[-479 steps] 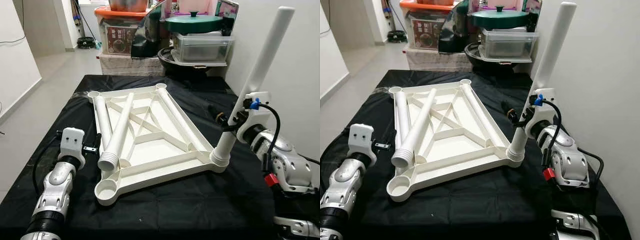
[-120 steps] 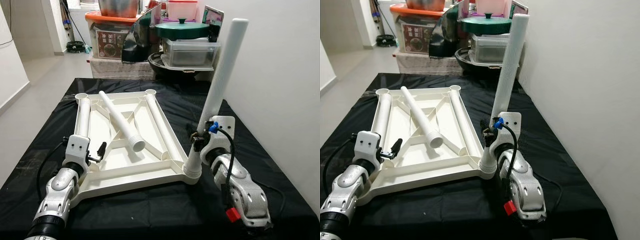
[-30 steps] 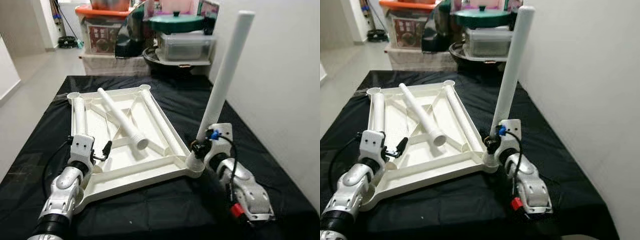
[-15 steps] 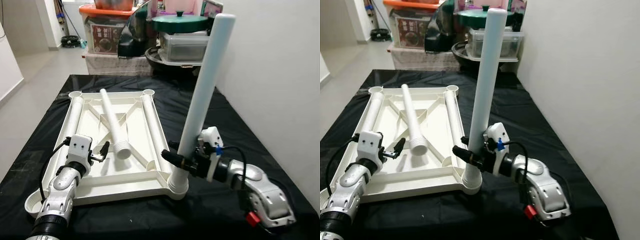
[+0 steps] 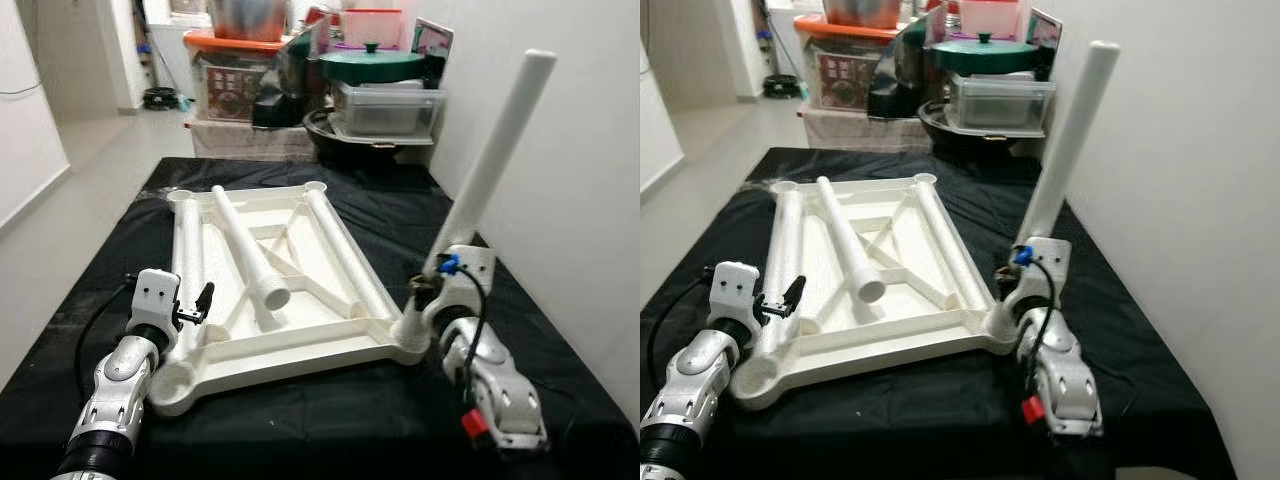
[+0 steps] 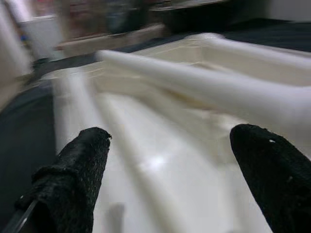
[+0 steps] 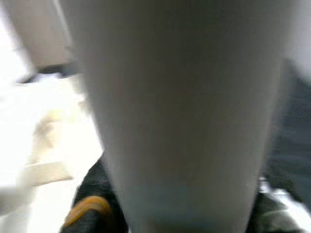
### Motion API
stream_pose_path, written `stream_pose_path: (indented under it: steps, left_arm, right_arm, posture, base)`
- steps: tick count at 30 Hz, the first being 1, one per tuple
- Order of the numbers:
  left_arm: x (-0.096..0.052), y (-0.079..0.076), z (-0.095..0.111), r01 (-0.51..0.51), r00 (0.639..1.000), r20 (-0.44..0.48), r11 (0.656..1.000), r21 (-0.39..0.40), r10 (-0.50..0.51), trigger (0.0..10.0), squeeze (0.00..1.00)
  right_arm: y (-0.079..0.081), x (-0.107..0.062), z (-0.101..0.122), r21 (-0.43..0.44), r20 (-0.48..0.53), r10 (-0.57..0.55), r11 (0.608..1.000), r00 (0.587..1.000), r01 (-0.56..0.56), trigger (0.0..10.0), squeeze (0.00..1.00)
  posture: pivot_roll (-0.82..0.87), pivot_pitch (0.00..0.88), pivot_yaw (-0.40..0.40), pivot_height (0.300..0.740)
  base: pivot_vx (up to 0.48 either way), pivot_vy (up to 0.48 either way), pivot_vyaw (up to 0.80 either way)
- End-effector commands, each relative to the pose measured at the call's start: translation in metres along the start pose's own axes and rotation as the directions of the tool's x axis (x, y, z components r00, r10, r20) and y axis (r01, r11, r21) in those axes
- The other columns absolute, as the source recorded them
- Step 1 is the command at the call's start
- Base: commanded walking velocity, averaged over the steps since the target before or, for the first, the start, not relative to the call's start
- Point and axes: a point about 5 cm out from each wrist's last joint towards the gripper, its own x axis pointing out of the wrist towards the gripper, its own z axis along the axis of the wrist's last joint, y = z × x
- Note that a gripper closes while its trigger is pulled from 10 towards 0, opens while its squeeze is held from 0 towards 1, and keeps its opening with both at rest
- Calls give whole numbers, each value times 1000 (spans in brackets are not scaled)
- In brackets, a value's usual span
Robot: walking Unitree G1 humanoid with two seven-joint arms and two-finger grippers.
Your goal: Building children table
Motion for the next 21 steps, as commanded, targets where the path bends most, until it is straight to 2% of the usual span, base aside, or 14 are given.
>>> stream_pose_path:
  steps: [1,2,3,5,7,8,10,11,14,15,16,17,18,21]
  left_arm:
    - [1,-2,1,12,1000,1,1000,6,-12,10000,0]
    - [2,-2,1,12,1000,2,1000,6,-12,10000,0]
    - [2,-2,1,12,1000,2,1000,6,-12,10000,0]
    - [2,-2,1,12,1000,3,1000,5,-12,10000,0]
    - [2,-2,1,12,1000,3,1000,3,-12,10000,0]
    - [2,-2,1,12,1000,3,1000,3,-12,10000,0]
    - [1,-2,0,12,1000,2,1000,3,-12,10000,0]
    - [1,-2,0,12,1000,2,1000,3,-12,10000,0]
    - [1,-2,0,10,1000,2,1000,3,-10,10000,0]
    - [1,-2,0,10,1000,2,1000,3,-10,10000,0]
    - [1,-1,0,9,1000,2,1000,4,-9,10000,0]
    - [1,-1,0,8,1000,3,1000,5,-8,10000,0]
    - [0,0,0,6,1000,2,1000,7,-6,10000,0]
    - [-1,2,0,3,1000,2,1000,9,-3,10000,0]
  right_arm:
    - [12,1,-3,28,-13,91,995,996,-91,10000,1000]
    - [12,3,0,19,-16,123,992,992,-123,10000,1000]
    - [14,3,6,14,-11,190,982,982,-189,10000,0]
    - [15,4,10,11,-6,235,972,972,-235,10000,0]
    - [18,-7,22,-12,-6,449,893,893,-449,10000,0]
    - [18,-7,22,-12,-6,449,893,893,-449,10000,0]
    - [17,-18,27,-57,-40,584,809,811,-586,10000,0]
    - [17,-18,27,-57,-40,584,809,811,-586,10000,0]
    - [9,-25,23,-85,-113,659,739,744,-668,10000,0]
    - [9,-25,23,-85,-113,659,739,744,-668,10000,0]
    - [6,-25,21,-86,-130,665,732,736,-676,7804,0]
    - [4,-24,19,-86,-141,668,727,731,-681,7804,0]
    - [4,-22,16,-83,-146,660,735,737,-673,314,0]
    - [1,-18,11,-83,-157,626,762,764,-642,0,0]
  posture:
    - [45,0,-72,740]
    - [45,0,-74,740]
    - [45,0,-74,740]
    - [44,0,-73,740]
    - [44,0,-73,740]
    - [44,0,-73,740]
    - [43,0,-77,740]
    - [43,0,-77,740]
    - [46,0,-78,740]
    - [46,0,-78,740]
    - [46,0,-78,740]
    - [46,0,-78,740]
    - [58,0,-83,740]
    - [63,0,-82,740]
  base:
    - [0,0,0]
    - [0,0,0]
    - [0,0,0]
    - [0,0,0]
    - [0,0,0]
    - [0,0,0]
    - [0,0,0]
    - [0,0,0]
    - [0,0,0]
    - [0,0,0]
    - [0,0,0]
    - [0,0,0]
    - [0,0,0]
    - [0,0,0]
